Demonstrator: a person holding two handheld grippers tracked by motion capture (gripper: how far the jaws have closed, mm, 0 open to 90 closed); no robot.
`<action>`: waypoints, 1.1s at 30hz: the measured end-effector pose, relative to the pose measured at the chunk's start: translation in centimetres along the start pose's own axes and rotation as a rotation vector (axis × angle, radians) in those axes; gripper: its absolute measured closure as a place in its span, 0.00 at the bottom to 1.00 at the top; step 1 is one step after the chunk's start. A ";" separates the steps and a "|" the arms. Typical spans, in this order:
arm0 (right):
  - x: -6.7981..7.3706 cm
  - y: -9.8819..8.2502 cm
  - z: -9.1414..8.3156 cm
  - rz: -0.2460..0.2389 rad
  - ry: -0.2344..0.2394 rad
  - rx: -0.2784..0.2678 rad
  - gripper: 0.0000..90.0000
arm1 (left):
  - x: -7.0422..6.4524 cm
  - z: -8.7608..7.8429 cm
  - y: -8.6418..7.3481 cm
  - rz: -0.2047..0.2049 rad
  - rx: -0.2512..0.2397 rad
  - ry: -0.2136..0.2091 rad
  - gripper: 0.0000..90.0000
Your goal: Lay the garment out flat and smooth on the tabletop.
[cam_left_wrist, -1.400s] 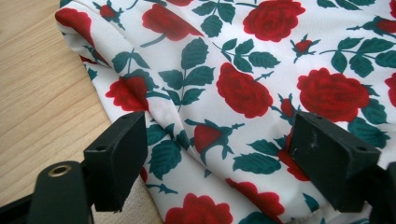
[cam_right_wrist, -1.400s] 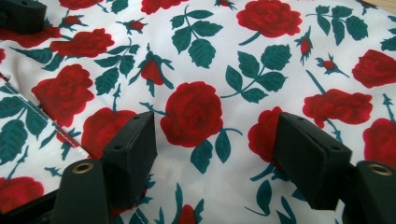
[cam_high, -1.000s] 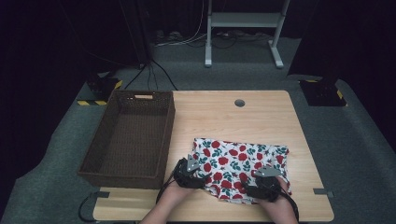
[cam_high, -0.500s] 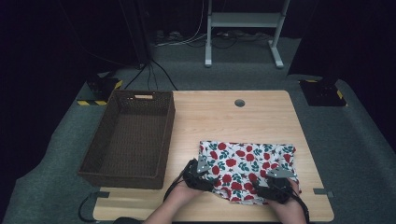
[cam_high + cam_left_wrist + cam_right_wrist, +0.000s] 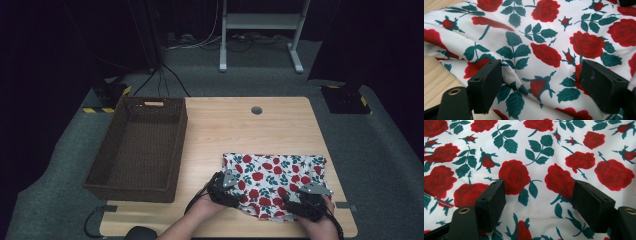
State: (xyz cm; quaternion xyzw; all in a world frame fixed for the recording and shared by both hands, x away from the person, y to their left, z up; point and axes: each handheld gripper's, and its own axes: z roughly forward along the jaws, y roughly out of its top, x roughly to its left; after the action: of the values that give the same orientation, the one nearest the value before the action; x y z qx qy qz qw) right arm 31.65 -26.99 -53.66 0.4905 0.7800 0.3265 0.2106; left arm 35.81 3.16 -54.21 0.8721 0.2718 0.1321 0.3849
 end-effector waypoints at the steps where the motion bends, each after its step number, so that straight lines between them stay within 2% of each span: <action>1: -0.2 -0.1 -0.1 0.004 -0.003 0.000 0.30 | -0.1 0.1 0.1 0.008 0.000 -0.003 0.21; 12: -2.1 -1.1 -0.9 0.035 -0.036 -0.011 0.29 | -2.0 1.1 1.1 0.062 -0.009 -0.030 0.21; 17: -2.7 -1.3 -1.1 0.050 -0.048 -0.011 0.28 | -2.5 1.5 1.4 0.073 -0.014 -0.038 0.21; 25: -3.0 -1.3 -1.2 0.054 -0.055 -0.011 0.28 | -2.6 1.6 1.5 0.076 -0.018 -0.037 0.20; 29: -2.8 -1.2 -1.3 0.062 -0.067 0.007 0.28 | -2.4 1.4 1.4 0.070 -0.018 -0.039 0.19; 33: -2.4 -0.6 -1.4 0.055 -0.085 0.002 0.29 | -1.8 0.7 1.2 0.056 -0.024 -0.018 0.19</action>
State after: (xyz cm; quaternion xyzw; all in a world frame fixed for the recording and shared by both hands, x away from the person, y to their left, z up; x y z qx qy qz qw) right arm 31.40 -29.78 -53.10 0.5255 0.7570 0.3101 0.2340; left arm 35.08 1.03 -53.83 0.8757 0.2423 0.1382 0.3941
